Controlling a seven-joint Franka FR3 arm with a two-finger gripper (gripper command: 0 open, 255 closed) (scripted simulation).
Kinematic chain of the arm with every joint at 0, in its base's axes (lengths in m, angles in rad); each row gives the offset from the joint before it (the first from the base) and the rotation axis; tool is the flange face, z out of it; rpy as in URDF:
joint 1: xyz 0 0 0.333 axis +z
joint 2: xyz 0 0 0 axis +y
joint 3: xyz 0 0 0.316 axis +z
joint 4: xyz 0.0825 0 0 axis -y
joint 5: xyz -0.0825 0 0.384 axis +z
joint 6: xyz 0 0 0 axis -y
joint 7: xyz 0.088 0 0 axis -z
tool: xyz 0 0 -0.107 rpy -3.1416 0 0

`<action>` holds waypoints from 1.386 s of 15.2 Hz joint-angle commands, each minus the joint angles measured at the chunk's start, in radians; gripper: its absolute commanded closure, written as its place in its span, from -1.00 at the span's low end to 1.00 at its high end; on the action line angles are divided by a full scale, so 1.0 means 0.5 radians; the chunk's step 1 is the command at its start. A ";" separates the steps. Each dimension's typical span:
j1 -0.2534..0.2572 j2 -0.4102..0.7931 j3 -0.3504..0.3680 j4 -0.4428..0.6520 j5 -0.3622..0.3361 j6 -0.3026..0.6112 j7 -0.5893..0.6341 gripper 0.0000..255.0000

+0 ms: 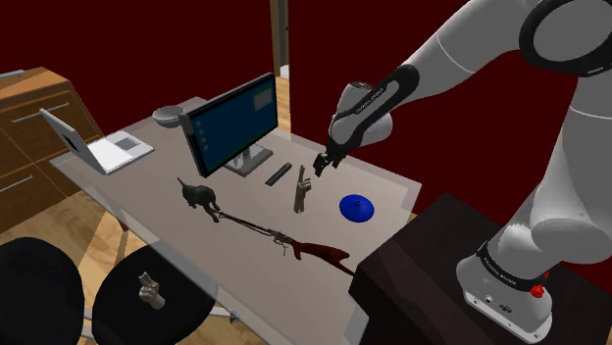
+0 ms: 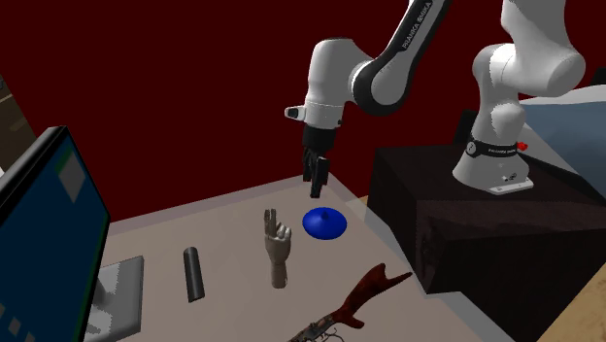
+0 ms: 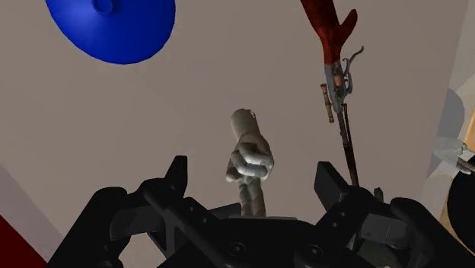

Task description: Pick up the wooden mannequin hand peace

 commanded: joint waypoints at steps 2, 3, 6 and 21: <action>0.005 0.240 0.024 0.173 0.011 0.082 -0.025 -1.00; 0.010 0.320 0.030 0.233 0.010 0.106 -0.029 -1.00; 0.029 0.557 0.042 0.429 0.001 0.160 -0.035 -1.00; 0.020 0.892 0.077 0.632 0.008 0.302 -0.071 1.00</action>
